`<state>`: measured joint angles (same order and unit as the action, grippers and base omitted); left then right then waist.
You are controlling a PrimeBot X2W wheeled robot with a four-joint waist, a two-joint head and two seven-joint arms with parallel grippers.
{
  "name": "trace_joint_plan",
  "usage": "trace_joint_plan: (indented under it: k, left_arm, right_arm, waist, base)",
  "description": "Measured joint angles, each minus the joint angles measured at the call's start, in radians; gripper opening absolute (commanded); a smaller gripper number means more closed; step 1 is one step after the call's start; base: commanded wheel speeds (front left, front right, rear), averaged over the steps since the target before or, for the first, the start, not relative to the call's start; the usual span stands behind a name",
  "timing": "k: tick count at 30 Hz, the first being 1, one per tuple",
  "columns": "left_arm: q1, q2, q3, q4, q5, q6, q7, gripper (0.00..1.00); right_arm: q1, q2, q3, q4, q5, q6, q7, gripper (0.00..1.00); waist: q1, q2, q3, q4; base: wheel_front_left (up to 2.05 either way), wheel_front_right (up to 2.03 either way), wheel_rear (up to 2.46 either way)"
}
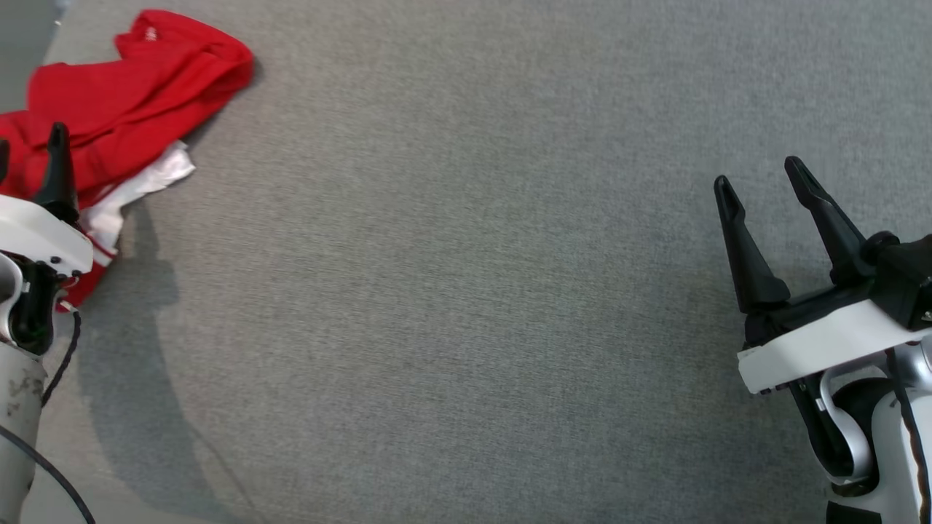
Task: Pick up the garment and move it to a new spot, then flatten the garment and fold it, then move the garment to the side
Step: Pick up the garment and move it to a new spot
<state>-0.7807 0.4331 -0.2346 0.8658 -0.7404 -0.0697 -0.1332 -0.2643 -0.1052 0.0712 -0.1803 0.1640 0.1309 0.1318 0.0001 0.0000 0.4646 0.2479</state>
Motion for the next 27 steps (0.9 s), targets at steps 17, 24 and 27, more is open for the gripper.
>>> trace_joint_plan:
  k: [17,24,27]
  left_arm:
    - [-0.173,0.051,-0.026,0.316,-0.010,-0.048,0.020,0.00]
    - [-0.208,0.084,-0.033,0.288,0.013,-0.050,-0.106,0.00]
    - [-0.202,0.096,-0.022,0.243,0.027,-0.034,-0.123,0.00]
  right_arm:
    - [-0.025,0.009,-0.002,0.009,0.002,0.000,-0.026,1.00]
    - [-0.001,0.020,-0.014,0.042,0.006,0.000,-0.060,1.00]
    - [0.012,0.026,-0.012,0.058,0.014,0.000,-0.072,1.00]
  waist:
    - [0.0000,0.0000,0.110,-0.102]
    - [0.0000,0.0000,0.037,-0.097]
    - [-0.0001,0.0000,-0.008,-0.096]
  base:
    - [0.00,0.00,0.00]
    - [0.00,0.00,0.00]
    - [0.00,0.00,0.00]
